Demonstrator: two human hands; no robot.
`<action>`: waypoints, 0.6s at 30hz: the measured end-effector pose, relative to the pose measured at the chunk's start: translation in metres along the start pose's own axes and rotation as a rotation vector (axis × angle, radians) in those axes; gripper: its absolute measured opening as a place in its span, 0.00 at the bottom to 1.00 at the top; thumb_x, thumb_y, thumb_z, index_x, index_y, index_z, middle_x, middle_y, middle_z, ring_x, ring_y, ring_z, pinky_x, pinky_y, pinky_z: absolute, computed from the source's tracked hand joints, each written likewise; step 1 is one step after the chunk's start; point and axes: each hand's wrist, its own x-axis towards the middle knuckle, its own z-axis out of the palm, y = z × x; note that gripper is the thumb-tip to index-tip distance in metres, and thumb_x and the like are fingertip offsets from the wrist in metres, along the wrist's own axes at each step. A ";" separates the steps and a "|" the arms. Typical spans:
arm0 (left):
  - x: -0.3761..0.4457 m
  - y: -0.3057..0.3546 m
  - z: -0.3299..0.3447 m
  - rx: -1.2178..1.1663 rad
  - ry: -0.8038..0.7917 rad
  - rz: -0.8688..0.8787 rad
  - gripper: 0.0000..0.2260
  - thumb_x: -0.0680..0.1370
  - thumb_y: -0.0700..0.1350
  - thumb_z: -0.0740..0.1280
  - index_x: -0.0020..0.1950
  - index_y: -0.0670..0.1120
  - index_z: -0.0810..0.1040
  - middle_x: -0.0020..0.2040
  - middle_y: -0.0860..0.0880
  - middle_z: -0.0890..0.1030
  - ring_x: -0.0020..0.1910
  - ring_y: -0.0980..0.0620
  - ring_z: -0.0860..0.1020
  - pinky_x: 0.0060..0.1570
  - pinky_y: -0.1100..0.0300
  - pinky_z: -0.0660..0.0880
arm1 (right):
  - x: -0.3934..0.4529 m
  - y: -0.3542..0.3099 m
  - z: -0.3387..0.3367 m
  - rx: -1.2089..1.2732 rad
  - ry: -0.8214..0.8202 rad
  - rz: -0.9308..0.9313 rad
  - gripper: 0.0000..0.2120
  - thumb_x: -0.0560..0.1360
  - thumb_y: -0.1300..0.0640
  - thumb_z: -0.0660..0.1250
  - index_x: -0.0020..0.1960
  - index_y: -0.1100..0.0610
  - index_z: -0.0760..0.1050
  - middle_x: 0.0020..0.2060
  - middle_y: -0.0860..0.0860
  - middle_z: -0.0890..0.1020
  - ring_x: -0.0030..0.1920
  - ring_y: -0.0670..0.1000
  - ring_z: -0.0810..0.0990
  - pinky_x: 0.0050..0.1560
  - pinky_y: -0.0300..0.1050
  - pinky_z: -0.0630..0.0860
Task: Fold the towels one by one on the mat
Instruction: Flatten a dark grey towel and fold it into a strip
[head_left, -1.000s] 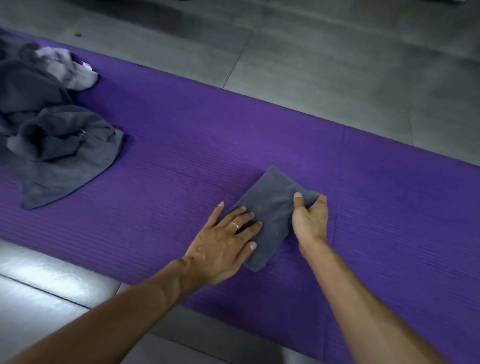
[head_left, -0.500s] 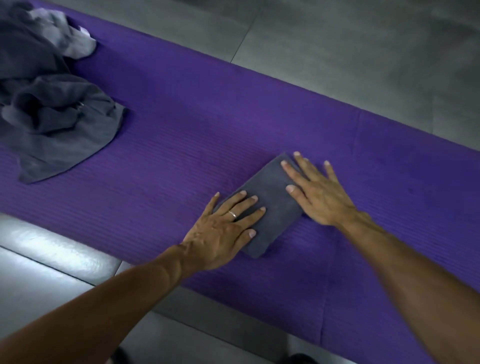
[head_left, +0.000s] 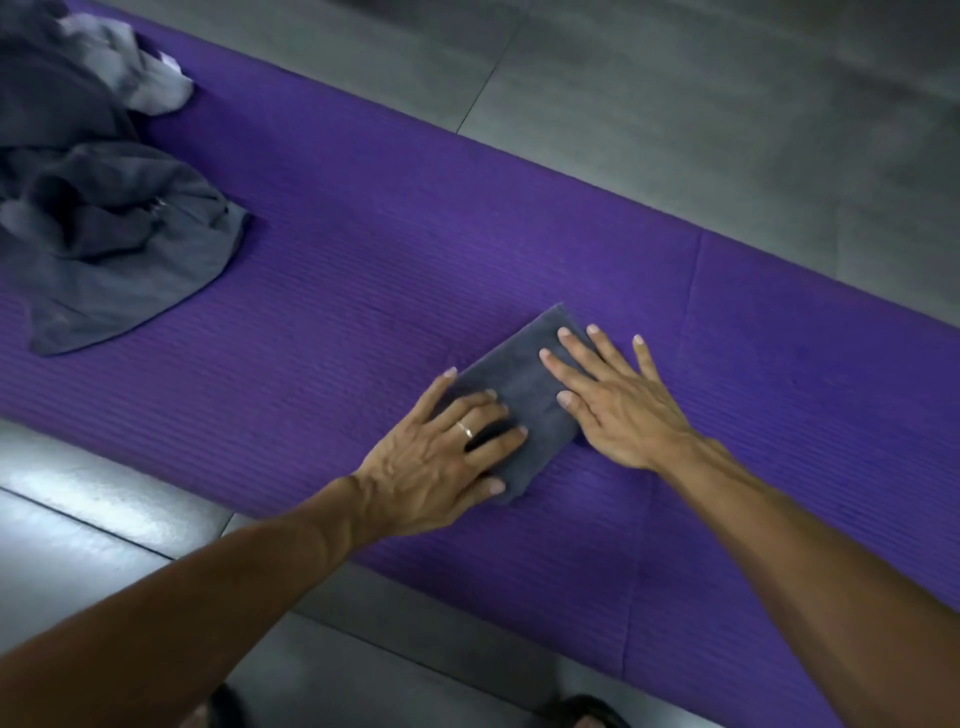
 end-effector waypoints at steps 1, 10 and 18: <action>-0.003 0.003 0.000 0.020 0.021 0.068 0.26 0.78 0.61 0.60 0.71 0.48 0.70 0.65 0.44 0.75 0.66 0.44 0.72 0.71 0.39 0.61 | -0.001 -0.004 -0.002 0.007 -0.004 0.015 0.25 0.82 0.42 0.38 0.78 0.41 0.41 0.78 0.43 0.40 0.77 0.50 0.35 0.74 0.61 0.36; 0.007 0.001 0.007 0.044 0.032 0.023 0.38 0.63 0.62 0.76 0.67 0.50 0.68 0.59 0.46 0.77 0.57 0.45 0.77 0.58 0.47 0.75 | -0.014 -0.030 -0.004 0.302 0.139 -0.015 0.27 0.79 0.64 0.56 0.77 0.51 0.59 0.78 0.50 0.54 0.78 0.47 0.46 0.78 0.49 0.41; 0.031 -0.023 -0.031 -0.822 0.009 -0.417 0.23 0.74 0.59 0.68 0.64 0.49 0.73 0.55 0.55 0.80 0.53 0.57 0.78 0.55 0.57 0.75 | -0.029 -0.035 -0.015 0.303 0.117 -0.033 0.44 0.67 0.51 0.73 0.77 0.53 0.55 0.78 0.47 0.52 0.77 0.43 0.39 0.77 0.51 0.37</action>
